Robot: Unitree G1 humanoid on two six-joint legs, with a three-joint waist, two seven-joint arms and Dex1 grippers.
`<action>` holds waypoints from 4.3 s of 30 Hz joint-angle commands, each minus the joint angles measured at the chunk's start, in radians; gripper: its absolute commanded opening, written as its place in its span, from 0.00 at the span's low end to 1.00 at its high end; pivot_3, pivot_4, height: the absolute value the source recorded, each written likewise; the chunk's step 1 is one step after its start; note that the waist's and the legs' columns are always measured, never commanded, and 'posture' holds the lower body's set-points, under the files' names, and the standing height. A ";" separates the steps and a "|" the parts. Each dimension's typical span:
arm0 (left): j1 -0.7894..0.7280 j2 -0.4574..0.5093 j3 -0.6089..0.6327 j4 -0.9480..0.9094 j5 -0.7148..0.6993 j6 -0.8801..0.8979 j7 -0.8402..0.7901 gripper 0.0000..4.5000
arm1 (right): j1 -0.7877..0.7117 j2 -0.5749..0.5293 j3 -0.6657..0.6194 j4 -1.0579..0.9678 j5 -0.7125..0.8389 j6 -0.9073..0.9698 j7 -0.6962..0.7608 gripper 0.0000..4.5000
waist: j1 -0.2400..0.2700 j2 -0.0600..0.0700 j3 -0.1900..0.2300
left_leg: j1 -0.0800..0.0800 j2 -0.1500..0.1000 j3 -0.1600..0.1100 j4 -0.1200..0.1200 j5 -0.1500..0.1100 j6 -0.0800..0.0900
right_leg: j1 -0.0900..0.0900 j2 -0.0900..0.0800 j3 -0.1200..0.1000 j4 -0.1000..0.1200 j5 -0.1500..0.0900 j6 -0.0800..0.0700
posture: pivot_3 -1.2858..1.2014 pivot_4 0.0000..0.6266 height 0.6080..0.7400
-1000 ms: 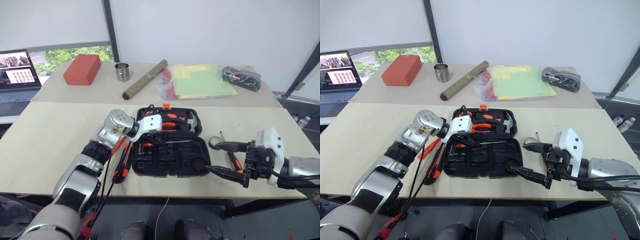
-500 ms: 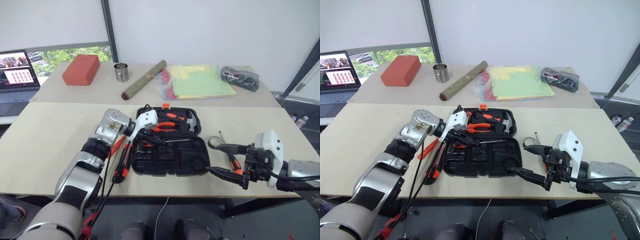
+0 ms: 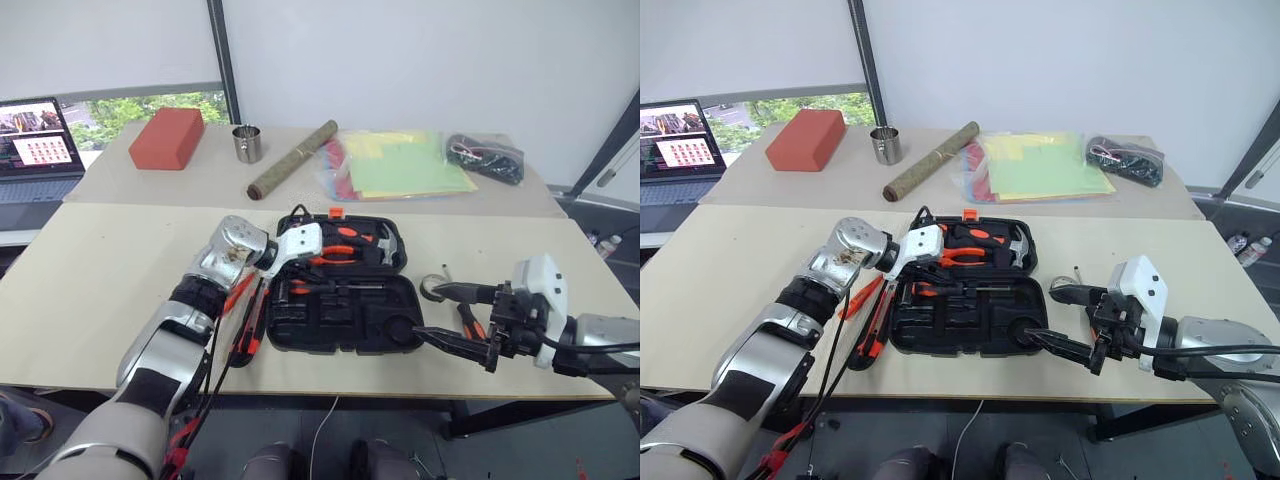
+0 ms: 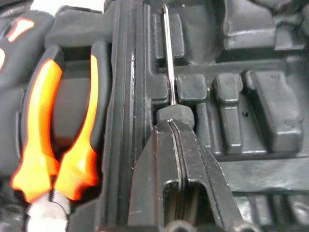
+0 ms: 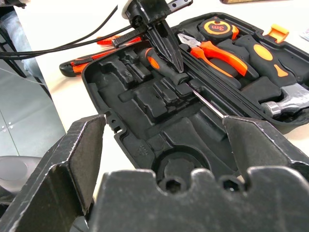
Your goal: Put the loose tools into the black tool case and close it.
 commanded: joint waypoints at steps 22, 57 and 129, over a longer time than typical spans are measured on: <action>0.085 0.199 0.254 -0.567 -0.478 0.522 -0.279 0.99 | 0.128 0.284 -0.034 0.135 -0.324 0.036 -0.519 1.00 | -0.030 0.002 0.000 | -0.001 -0.003 0.000 -0.001 -0.001 -0.005 | -0.001 0.001 0.000 0.002 -0.008 0.009 | 0.52 0.24 0.97; 0.386 0.514 0.321 -0.765 -0.489 0.500 -0.221 1.00 | -0.616 0.166 0.580 0.709 -0.621 -0.534 0.355 0.23 | -0.043 0.010 0.004 | 0.005 -0.003 0.004 -0.014 0.004 -0.007 | -0.003 0.004 0.005 0.002 -0.009 0.000 | 0.52 0.24 0.97; 0.601 0.471 0.334 -0.859 -0.402 1.072 0.591 1.00 | -0.495 0.242 0.322 0.041 -0.086 0.118 0.096 0.99 | -0.043 0.008 0.005 | 0.009 -0.003 0.003 -0.021 0.005 -0.014 | -0.002 0.011 0.006 0.003 -0.006 -0.005 | 0.52 0.24 0.97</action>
